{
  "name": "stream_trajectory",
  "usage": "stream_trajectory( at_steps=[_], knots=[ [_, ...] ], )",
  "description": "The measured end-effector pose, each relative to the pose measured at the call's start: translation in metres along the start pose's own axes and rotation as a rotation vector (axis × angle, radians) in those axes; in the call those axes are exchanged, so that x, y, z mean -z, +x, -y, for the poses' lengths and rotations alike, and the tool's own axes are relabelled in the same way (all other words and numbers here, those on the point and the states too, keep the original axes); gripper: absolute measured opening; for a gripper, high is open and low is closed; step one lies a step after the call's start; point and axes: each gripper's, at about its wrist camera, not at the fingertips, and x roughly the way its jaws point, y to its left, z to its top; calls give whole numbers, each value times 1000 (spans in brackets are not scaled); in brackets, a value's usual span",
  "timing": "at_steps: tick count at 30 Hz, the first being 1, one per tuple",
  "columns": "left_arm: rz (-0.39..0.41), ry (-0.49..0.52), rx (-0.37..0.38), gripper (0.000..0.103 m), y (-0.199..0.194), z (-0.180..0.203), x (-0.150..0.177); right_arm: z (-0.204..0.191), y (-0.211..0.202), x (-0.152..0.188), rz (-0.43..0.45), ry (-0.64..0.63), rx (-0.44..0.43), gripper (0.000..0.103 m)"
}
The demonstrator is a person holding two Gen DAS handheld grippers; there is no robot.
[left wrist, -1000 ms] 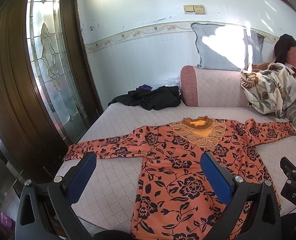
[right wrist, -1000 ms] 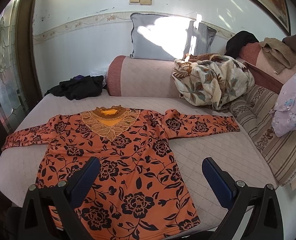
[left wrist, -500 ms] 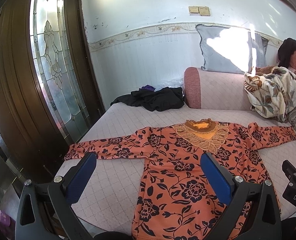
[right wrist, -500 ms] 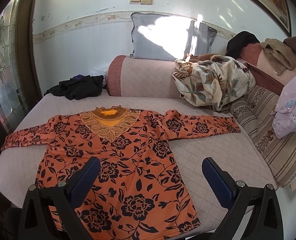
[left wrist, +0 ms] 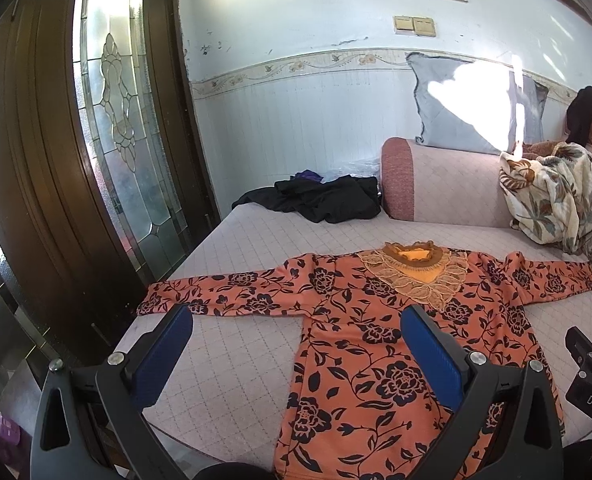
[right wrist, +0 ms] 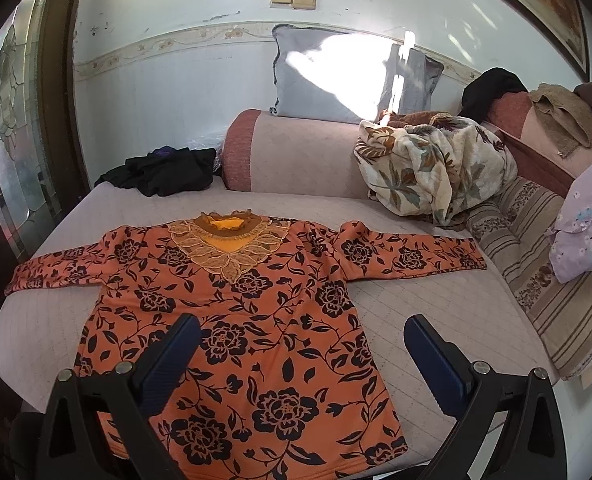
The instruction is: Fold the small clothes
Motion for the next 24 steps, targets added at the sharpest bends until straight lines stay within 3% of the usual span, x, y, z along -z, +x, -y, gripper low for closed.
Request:
stream_trajectory(
  at_steps=[24],
  knots=[
    [-23, -32, -25, 103, 14, -18, 4, -20, 5, 0, -12, -26, -14, 103]
  ],
)
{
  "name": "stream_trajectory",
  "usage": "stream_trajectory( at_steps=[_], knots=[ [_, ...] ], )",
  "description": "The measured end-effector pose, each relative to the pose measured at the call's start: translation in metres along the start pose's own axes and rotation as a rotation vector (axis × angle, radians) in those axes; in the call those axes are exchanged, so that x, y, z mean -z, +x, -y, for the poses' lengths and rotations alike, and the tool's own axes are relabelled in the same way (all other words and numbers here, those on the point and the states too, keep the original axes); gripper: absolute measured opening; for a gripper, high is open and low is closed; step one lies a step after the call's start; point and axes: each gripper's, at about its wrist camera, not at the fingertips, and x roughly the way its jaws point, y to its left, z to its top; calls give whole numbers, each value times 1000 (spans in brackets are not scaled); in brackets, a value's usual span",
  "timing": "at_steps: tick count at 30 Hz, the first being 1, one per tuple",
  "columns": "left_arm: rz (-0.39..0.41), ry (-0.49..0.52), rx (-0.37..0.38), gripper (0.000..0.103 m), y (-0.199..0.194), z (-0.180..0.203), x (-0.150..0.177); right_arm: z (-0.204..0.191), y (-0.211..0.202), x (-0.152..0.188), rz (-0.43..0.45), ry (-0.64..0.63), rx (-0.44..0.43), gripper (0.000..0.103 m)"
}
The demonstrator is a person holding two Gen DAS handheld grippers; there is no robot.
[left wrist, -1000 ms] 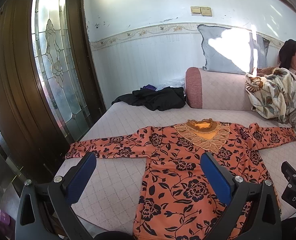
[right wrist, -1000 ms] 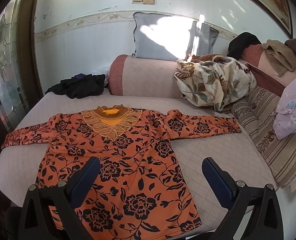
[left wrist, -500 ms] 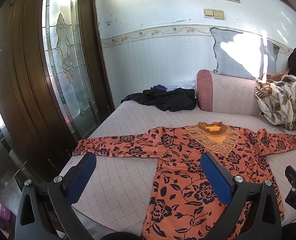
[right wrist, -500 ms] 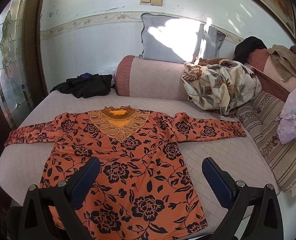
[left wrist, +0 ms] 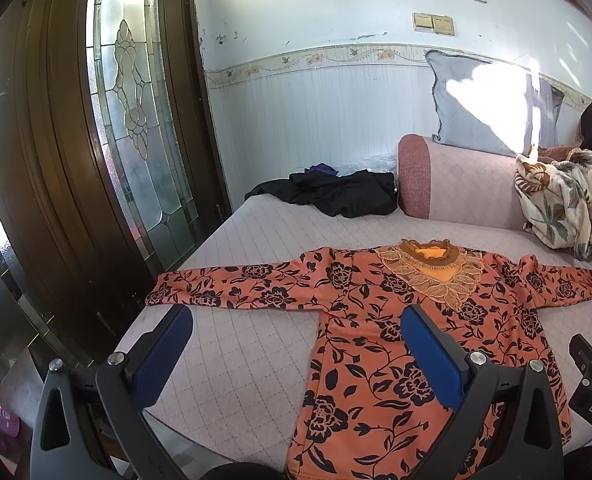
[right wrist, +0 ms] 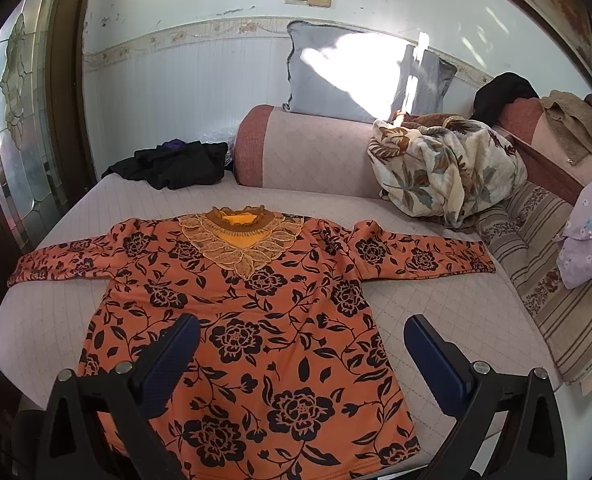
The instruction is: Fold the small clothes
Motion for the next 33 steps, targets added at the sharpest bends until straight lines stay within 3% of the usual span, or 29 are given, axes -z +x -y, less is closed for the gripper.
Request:
stream_trajectory(
  at_steps=[15, 23, 29, 33],
  knots=[
    [-8, 22, 19, 103, 14, 17, -5, 4, 16, -3, -11, -1, 7, 103],
    [-32, 62, 50, 103, 41, 51, -10, 16, 47, -8, -42, 8, 36, 103],
    [-45, 89, 102, 103, 77, 91, -15, 36, 85, -15, -63, 23, 63, 103],
    [-180, 65, 183, 103, 148, 123, -7, 87, 138, -27, -81, 129, 3, 103]
  ],
)
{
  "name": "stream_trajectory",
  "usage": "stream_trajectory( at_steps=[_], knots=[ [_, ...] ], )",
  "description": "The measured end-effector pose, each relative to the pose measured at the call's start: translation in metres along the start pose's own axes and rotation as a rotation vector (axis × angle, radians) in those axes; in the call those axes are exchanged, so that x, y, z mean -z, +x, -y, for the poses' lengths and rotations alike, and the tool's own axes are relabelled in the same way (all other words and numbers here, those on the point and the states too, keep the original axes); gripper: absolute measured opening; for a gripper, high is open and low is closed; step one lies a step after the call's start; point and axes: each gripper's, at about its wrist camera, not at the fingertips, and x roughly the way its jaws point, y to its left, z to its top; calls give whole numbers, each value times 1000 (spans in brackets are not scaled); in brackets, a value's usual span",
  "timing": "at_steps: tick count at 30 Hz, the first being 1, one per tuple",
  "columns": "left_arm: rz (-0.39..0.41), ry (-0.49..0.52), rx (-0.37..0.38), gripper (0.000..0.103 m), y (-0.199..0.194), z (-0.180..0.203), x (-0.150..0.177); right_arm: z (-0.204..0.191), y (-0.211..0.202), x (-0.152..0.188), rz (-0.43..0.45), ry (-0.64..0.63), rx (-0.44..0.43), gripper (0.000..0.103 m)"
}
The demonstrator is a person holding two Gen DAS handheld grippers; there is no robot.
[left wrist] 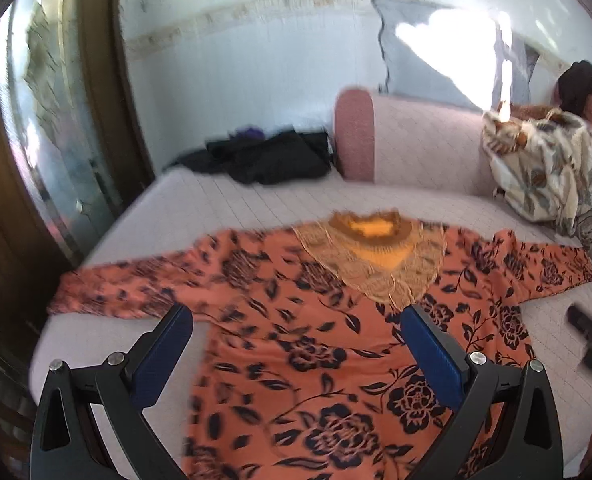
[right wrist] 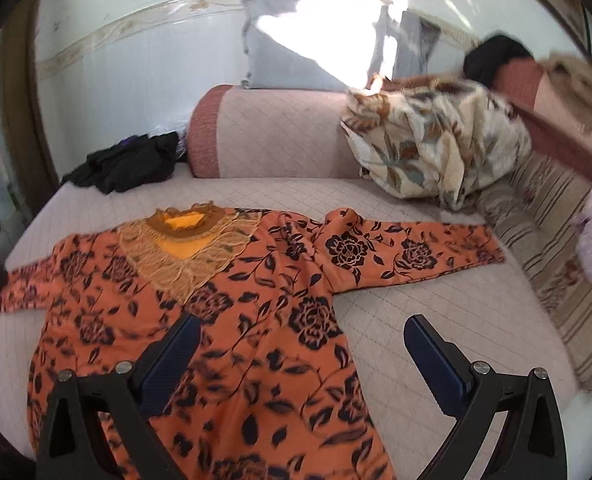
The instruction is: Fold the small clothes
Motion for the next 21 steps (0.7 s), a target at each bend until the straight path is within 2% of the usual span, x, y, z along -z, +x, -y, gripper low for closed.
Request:
stream_trajectory(
  at_steps=[3, 7, 8, 9, 10, 11, 13, 15, 17, 18, 20, 21],
  knots=[
    [-132, -36, 26, 103, 70, 6, 5, 78, 60, -20, -37, 215, -104, 103],
    [-233, -30, -50, 103, 135, 8, 26, 203, 145, -30, -111, 562, -130, 101],
    [-249, -20, -68, 103, 143, 8, 29, 235, 164, -27, -121, 676, -147, 98],
    [-267, -6, -87, 103, 153, 9, 32, 266, 179, -22, -122, 801, -147, 89],
    [-287, 5, -100, 103, 162, 9, 34, 293, 192, -16, -121, 905, -144, 86],
    [-305, 8, -105, 103, 169, 9, 36, 313, 203, -12, -118, 979, -146, 84],
    [-299, -3, -93, 103, 173, 8, 37, 345, 226, -3, -120, 1097, -139, 69],
    [-293, 4, -86, 103, 176, 8, 38, 363, 242, 1, -89, 1178, -162, 66],
    [-297, -15, -60, 103, 179, 5, 40, 371, 252, -6, -40, 1184, -168, 65],
    [-298, -31, -49, 103, 180, 2, 41, 373, 256, -11, -27, 1175, -155, 61],
    [-294, -32, -45, 103, 180, 1, 43, 377, 268, -19, -15, 1149, -114, 33],
    [-292, -26, -46, 103, 180, 1, 43, 383, 275, -20, -21, 1142, -99, 8]
  ],
)
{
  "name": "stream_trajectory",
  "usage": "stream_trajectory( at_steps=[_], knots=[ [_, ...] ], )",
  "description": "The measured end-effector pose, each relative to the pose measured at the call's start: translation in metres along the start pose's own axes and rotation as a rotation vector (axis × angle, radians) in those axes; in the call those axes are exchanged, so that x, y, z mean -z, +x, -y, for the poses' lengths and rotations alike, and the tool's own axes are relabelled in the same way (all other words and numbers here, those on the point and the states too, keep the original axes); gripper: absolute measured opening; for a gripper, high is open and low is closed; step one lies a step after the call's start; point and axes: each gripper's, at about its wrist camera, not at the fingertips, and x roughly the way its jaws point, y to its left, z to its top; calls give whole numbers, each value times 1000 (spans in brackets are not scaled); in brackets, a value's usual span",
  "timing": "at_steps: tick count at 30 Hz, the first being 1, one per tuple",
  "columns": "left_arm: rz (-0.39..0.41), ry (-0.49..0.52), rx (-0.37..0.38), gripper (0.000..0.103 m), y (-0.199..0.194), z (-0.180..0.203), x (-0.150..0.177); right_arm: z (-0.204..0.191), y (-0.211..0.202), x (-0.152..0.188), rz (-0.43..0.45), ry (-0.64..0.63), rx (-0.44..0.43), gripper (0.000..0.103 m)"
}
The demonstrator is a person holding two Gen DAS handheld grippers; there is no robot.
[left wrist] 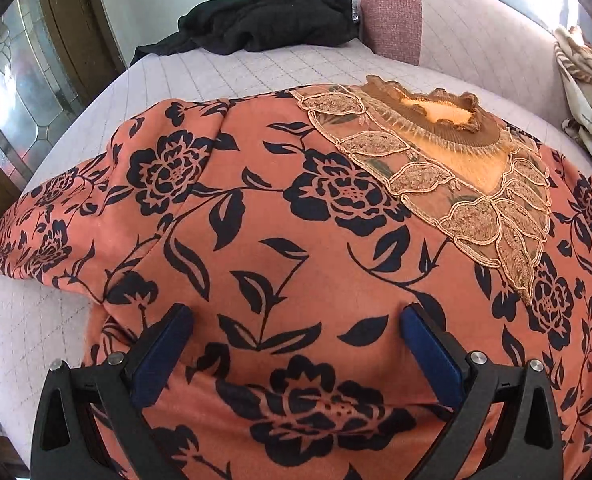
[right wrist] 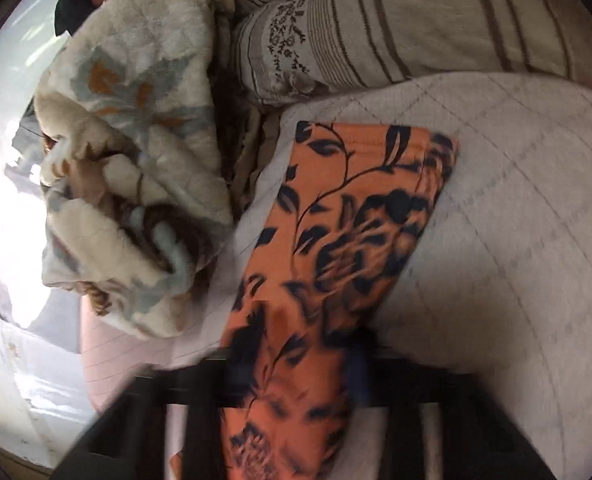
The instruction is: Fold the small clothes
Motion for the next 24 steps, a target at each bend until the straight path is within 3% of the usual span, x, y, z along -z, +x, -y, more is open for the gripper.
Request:
stream_trajectory(
  at_steps=[3, 6, 11, 15, 18, 20, 24],
  knots=[
    [1, 13, -4, 103, -2, 0, 1, 3, -4, -6, 39, 42, -68, 7],
    [55, 32, -35, 103, -7, -1, -9, -27, -33, 8, 103, -97, -129, 7],
    [162, 12, -86, 103, -40, -26, -22, -118, -98, 56, 99, -314, -287, 7],
    [215, -48, -178, 103, -56, -70, -27, -206, -146, 141, 32, -521, -409, 7],
    [207, -128, -233, 103, -59, -113, -27, -253, -159, 225, -67, -636, -465, 7],
    [196, -197, -250, 103, -62, -144, -28, -273, -153, 282, -152, -680, -486, 7],
    [180, -288, -296, 103, -66, -187, -25, -280, -114, 388, -319, -738, -444, 7]
  ],
)
